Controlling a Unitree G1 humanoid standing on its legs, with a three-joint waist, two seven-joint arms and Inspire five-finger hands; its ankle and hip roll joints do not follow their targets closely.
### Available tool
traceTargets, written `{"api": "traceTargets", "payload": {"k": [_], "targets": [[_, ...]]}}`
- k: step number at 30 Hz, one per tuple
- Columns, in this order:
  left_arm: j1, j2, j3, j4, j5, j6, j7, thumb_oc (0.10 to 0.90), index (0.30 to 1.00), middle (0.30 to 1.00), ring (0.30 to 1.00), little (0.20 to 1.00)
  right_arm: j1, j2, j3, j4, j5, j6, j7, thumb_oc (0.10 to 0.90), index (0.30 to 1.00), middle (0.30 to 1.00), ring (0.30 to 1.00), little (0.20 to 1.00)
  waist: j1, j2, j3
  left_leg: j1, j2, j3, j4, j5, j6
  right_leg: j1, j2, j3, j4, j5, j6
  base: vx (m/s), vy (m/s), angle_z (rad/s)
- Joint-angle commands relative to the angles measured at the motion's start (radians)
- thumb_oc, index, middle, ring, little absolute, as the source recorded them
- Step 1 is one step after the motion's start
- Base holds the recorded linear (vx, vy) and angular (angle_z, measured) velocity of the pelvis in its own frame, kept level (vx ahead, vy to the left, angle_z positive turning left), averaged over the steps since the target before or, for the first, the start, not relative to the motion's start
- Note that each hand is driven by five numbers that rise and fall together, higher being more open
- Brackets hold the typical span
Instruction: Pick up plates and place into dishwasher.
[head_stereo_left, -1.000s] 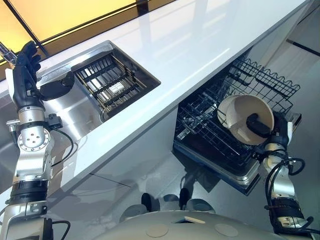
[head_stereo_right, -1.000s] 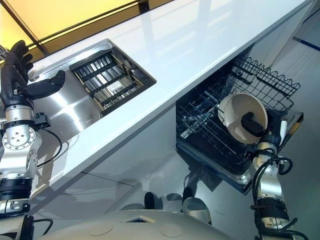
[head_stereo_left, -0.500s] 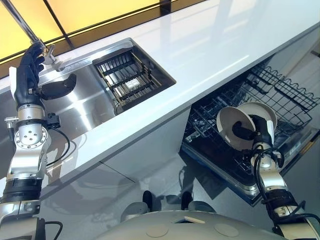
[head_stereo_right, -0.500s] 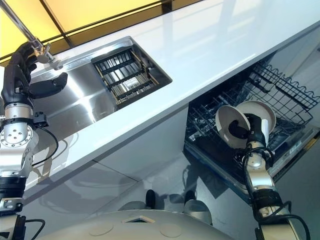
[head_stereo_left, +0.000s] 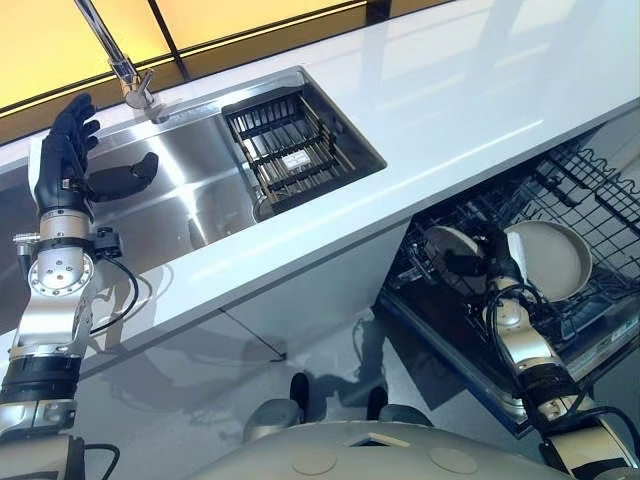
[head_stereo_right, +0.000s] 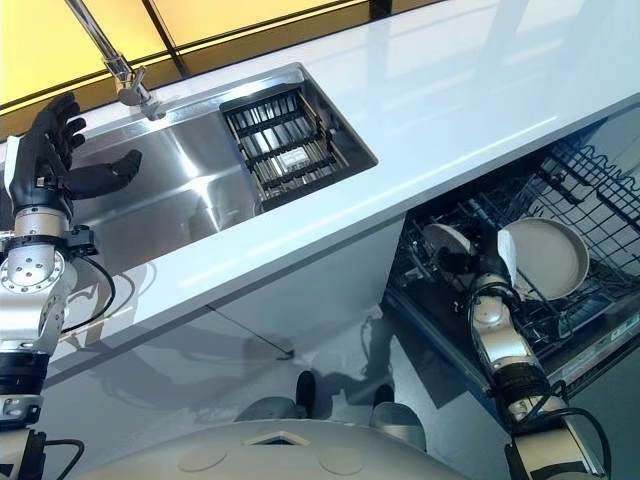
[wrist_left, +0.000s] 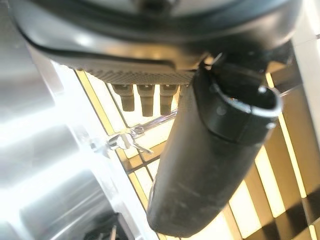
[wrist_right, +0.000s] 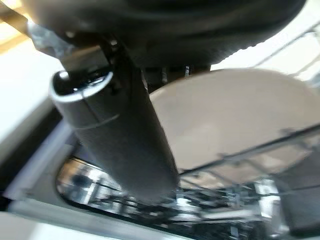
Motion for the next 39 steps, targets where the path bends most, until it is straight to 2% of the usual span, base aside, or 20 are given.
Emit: {"api": "traceTargets", "payload": {"k": [1,8,14,17,20,24,26,30,33,39], "targets": [[-0.107,0.051,0.057,-0.004,0.013,-0.097,0.020,0.800,0.900,0.900,0.900,0.900,-0.104,-0.027,-0.097,-0.202,0.008,-0.190,-0.132,0.800,0.900,0.900,0.900,0.900,-0.016,0.018,-0.055,0.002,-0.010,0.082,0.014,-0.068,-0.020,-0.050,0.045,0.017,0.126,-0.113,0.032,-0.01,0.026,-0.04],[-0.089,0.029,0.070,0.003,0.023,-0.092,0.031,0.800,0.900,0.900,0.900,0.900,-0.074,-0.019,-0.200,-0.309,0.002,-0.277,-0.209,0.800,0.900,0.900,0.900,0.900,-0.045,0.018,-0.058,0.014,-0.018,0.106,0.012,-0.080,-0.011,-0.057,0.046,0.031,0.128,-0.111,0.040,-0.01,0.017,-0.08],[-0.042,0.008,0.107,-0.023,0.039,-0.091,0.031,0.800,0.900,0.900,0.900,0.900,0.018,0.015,-0.273,-0.375,0.070,-0.330,-0.159,0.800,0.900,0.900,0.900,0.900,-0.071,0.016,-0.062,0.021,-0.017,0.134,0.012,-0.087,-0.004,-0.064,0.049,0.041,0.140,-0.117,0.044,-0.01,-0.005,-0.17],[-0.023,0.004,0.129,-0.012,0.041,-0.104,0.030,0.800,0.900,0.900,0.900,0.900,0.074,0.060,-0.298,-0.382,0.141,-0.356,-0.144,0.800,0.900,0.900,0.900,0.900,-0.091,0.019,-0.060,0.024,-0.015,0.148,0.012,-0.089,-0.002,-0.074,0.049,0.046,0.156,-0.124,0.046,-0.01,-0.005,-0.17],[-0.019,0.008,0.140,-0.010,0.036,-0.096,0.033,0.800,0.900,0.900,0.900,0.900,0.118,0.105,-0.313,-0.334,0.166,-0.357,-0.154,0.800,0.900,0.900,0.900,0.900,-0.108,0.023,-0.054,0.028,-0.014,0.160,0.012,-0.092,-0.001,-0.081,0.047,0.044,0.164,-0.127,0.049,-0.01,-0.015,-0.23],[-0.024,0.031,0.142,-0.009,0.020,-0.073,0.031,0.800,0.900,0.900,0.900,0.900,0.133,0.122,-0.307,-0.199,0.227,-0.351,-0.093,0.800,0.900,0.900,0.900,0.900,-0.113,0.031,-0.049,0.030,-0.014,0.164,0.012,-0.090,-0.001,-0.082,0.044,0.042,0.166,-0.127,0.049,0.03,-0.041,-0.13],[-0.032,0.039,0.134,0.007,0.008,-0.084,0.022,0.800,0.900,0.900,0.900,0.900,0.117,0.100,-0.307,-0.096,0.202,-0.355,-0.095,0.800,0.900,0.900,0.900,0.900,-0.106,0.035,-0.044,0.029,-0.014,0.160,0.013,-0.089,-0.004,-0.081,0.043,0.037,0.165,-0.126,0.048,0.05,-0.066,-0.09],[-0.049,0.053,0.115,0.010,-0.069,-0.095,-0.015,0.800,0.900,0.900,0.900,0.900,0.065,0.054,-0.302,0.038,0.253,-0.372,-0.108,0.800,0.900,0.900,0.900,0.900,-0.087,0.046,-0.033,0.019,-0.012,0.150,0.015,-0.082,-0.012,-0.079,0.045,0.026,0.165,-0.129,0.042,0.05,-0.059,-0.01],[-0.067,0.057,0.103,-0.005,-0.111,-0.095,-0.045,0.800,0.900,0.900,0.900,0.900,0.034,0.031,-0.298,0.098,0.284,-0.353,-0.115,0.800,0.900,0.900,0.900,0.900,-0.072,0.056,-0.019,0.007,-0.010,0.137,0.018,-0.076,-0.016,-0.083,0.047,0.021,0.174,-0.134,0.035,0.05,-0.068,0.03],[-0.120,0.082,0.084,0.032,-0.158,-0.088,-0.037,0.800,0.900,0.900,0.900,0.900,-0.025,0.001,-0.304,0.213,0.381,-0.358,-0.205,0.800,0.900,0.900,0.900,0.900,-0.050,0.085,0.023,-0.034,-0.009,0.109,0.034,-0.064,-0.026,-0.110,0.049,0.013,0.208,-0.150,0.018,0.02,-0.047,0.10]]}}
